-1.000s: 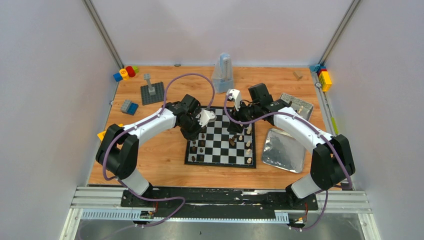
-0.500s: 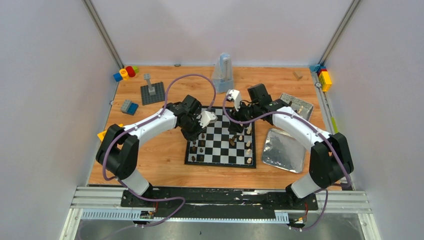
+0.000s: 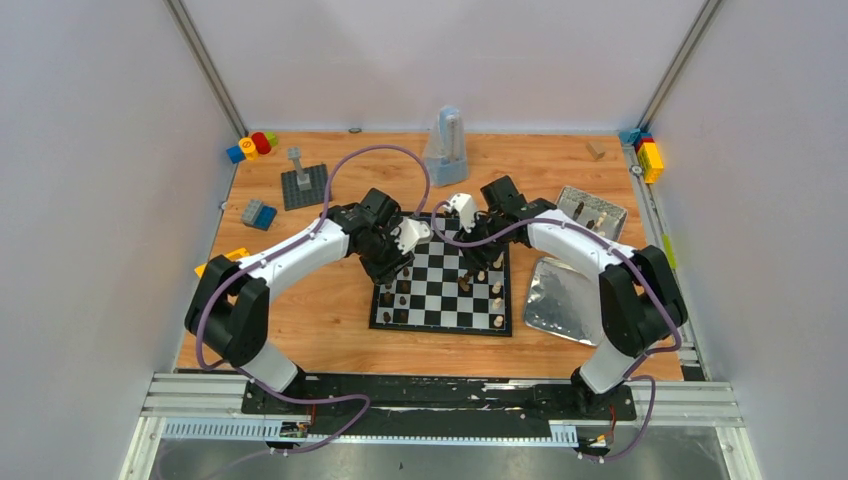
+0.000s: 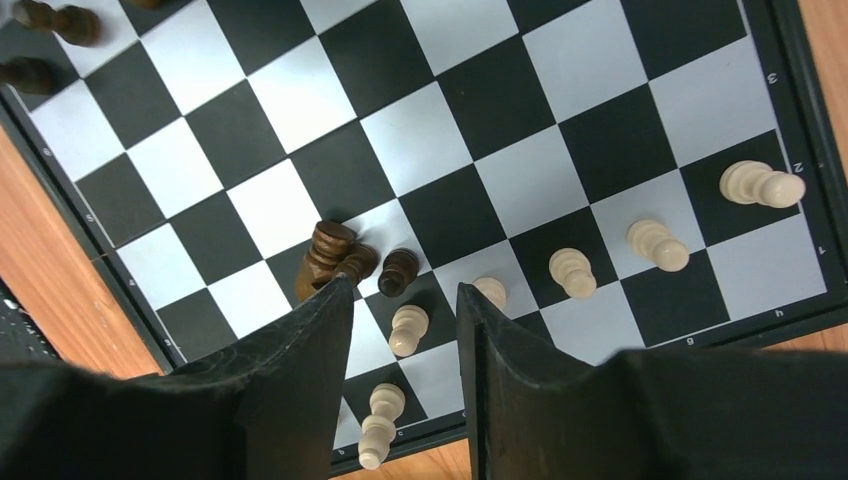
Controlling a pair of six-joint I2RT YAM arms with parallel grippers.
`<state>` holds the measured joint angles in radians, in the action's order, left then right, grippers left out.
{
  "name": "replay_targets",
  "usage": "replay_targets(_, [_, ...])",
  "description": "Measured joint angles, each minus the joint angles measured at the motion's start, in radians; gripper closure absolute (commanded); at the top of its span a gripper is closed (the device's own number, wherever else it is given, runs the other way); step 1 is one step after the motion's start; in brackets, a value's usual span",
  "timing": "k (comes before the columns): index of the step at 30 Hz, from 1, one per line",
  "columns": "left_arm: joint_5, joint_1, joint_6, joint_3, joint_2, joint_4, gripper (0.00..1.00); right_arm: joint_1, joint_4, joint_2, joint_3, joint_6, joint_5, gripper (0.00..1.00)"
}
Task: Set up the chess pieces on the board
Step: Place the chess piece on the chessboard, then move the chess piece to the chessboard.
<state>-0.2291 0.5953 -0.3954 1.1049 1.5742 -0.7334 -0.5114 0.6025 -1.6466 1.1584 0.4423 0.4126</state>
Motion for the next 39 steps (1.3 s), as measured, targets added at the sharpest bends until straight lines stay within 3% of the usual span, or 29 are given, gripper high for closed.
replay_targets(12, [-0.001,0.0,0.0,0.0,-0.047,-0.001,0.42,-0.038,0.049,-0.06,0.042,0.025,-0.098,0.69])
replay_targets(30, [0.009,0.0,0.0,0.0,-0.066,0.0,0.41,-0.064,0.074,-0.101,0.062,0.031,-0.124,0.72])
replay_targets(39, [0.034,0.0,0.0,-0.003,-0.102,0.013,0.41,-0.064,0.084,-0.121,0.071,0.031,-0.126,0.88])
